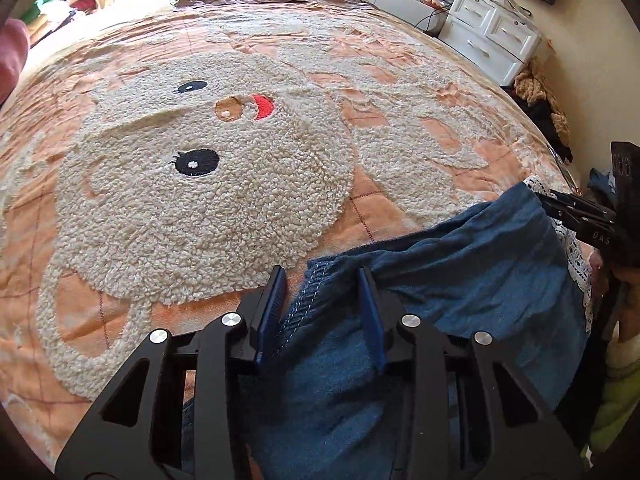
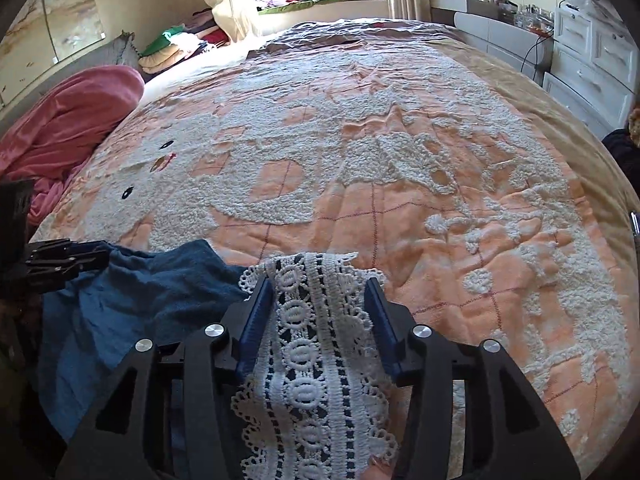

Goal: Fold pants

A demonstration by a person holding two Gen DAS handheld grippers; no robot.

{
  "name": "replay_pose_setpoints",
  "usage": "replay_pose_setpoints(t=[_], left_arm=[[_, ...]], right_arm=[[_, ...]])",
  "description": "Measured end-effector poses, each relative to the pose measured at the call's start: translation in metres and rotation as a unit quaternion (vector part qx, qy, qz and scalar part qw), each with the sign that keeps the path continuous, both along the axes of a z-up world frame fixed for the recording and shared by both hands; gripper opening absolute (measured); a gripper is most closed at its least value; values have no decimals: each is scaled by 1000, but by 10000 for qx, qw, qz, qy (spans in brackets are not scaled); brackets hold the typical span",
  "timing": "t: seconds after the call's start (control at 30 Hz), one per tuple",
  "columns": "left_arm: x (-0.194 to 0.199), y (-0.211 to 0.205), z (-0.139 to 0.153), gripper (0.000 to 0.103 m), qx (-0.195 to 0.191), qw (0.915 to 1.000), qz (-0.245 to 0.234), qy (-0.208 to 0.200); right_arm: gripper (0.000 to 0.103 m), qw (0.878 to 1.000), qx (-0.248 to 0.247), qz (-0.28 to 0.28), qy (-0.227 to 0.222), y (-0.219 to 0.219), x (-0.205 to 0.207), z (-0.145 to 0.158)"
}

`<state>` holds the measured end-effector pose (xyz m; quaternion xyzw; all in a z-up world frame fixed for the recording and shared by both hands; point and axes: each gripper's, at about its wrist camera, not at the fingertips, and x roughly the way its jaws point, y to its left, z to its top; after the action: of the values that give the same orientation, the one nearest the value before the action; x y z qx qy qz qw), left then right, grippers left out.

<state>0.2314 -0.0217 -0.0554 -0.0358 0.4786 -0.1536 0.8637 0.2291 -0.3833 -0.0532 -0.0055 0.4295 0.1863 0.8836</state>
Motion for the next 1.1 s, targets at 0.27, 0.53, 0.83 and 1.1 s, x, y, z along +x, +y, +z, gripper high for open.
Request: replay_pose_setpoints(t=[0.27, 0.53, 0.83, 1.1], left_arm=[[-2, -5, 0, 28, 86, 10000, 10, -42], [-1, -12, -1, 5, -93, 9998, -165, -35], [11, -14, 21, 4, 36, 9991, -118, -401], [45, -31, 2, 5, 434, 9985, 15, -345]], right_arm=[[49, 9993, 97, -102, 346, -4, 7, -11], [23, 9960, 884, 135, 19, -4, -11, 12], [22, 9937, 596, -26, -948, -4, -8, 59], [24, 9979, -543, -144, -311, 8, 49, 19]])
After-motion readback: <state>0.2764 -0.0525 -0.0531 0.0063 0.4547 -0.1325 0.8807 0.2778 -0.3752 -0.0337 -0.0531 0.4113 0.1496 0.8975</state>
